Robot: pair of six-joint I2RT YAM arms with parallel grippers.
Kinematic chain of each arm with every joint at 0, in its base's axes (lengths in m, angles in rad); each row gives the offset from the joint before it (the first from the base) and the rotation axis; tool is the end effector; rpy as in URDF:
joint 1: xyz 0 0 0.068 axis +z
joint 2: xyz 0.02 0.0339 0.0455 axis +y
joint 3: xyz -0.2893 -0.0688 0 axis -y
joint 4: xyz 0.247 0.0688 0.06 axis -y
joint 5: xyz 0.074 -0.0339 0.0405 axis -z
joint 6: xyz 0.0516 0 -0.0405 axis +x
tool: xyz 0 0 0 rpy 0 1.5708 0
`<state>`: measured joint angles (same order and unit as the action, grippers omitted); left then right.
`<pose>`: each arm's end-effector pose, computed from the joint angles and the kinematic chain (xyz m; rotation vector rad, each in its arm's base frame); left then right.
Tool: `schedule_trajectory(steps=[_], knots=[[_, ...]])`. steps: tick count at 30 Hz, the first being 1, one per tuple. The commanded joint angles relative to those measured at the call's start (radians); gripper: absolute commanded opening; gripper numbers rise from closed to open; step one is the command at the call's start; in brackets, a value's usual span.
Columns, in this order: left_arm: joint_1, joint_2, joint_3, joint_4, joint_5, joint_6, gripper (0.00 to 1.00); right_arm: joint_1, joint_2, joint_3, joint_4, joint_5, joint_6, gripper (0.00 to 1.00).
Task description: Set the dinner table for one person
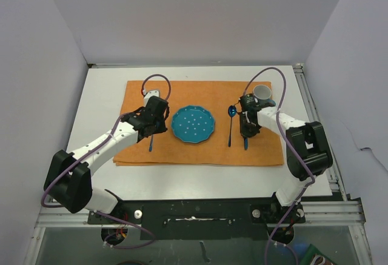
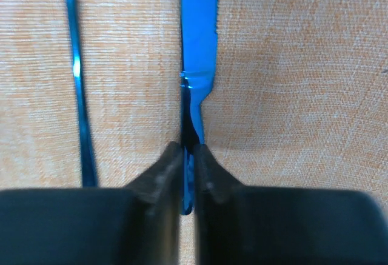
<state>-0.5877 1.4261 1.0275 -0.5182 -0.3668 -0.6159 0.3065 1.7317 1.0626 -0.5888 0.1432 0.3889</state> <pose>0.2629 -0.1529 0.2622 -0.1850 2.4002 -0.0940 0.3224 0.0943 0.1739 0.1469 2.7954 -0.0383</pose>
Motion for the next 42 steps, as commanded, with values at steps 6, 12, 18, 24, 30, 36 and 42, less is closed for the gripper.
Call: schedule_trajectory(steps=[6, 12, 18, 24, 30, 36, 42], knots=[[-0.004, -0.007, 0.034, 0.052, 0.005, 0.008, 0.22, -0.009, -0.043, 0.012, 0.033, -0.021, -0.016, 0.00], [-0.003, -0.002, 0.037, 0.053, 0.009, 0.007, 0.22, -0.009, -0.040, 0.058, 0.007, -0.024, -0.025, 0.00], [-0.003, -0.005, 0.032, 0.050, 0.005, 0.006, 0.22, -0.016, -0.051, 0.054, -0.006, -0.003, -0.030, 0.39], [-0.003, -0.002, 0.035, 0.049, 0.006, 0.005, 0.22, -0.022, -0.015, 0.022, 0.007, -0.017, -0.027, 0.44], [-0.003, -0.010, 0.033, 0.041, -0.002, 0.007, 0.22, -0.031, 0.016, 0.014, 0.035, -0.038, -0.025, 0.44], [-0.003, -0.016, 0.031, 0.038, -0.006, 0.008, 0.22, -0.033, 0.034, 0.022, 0.045, -0.059, -0.028, 0.35], [-0.004, -0.006, 0.036, 0.040, 0.004, 0.009, 0.22, -0.032, 0.026, 0.052, 0.030, -0.075, -0.036, 0.02]])
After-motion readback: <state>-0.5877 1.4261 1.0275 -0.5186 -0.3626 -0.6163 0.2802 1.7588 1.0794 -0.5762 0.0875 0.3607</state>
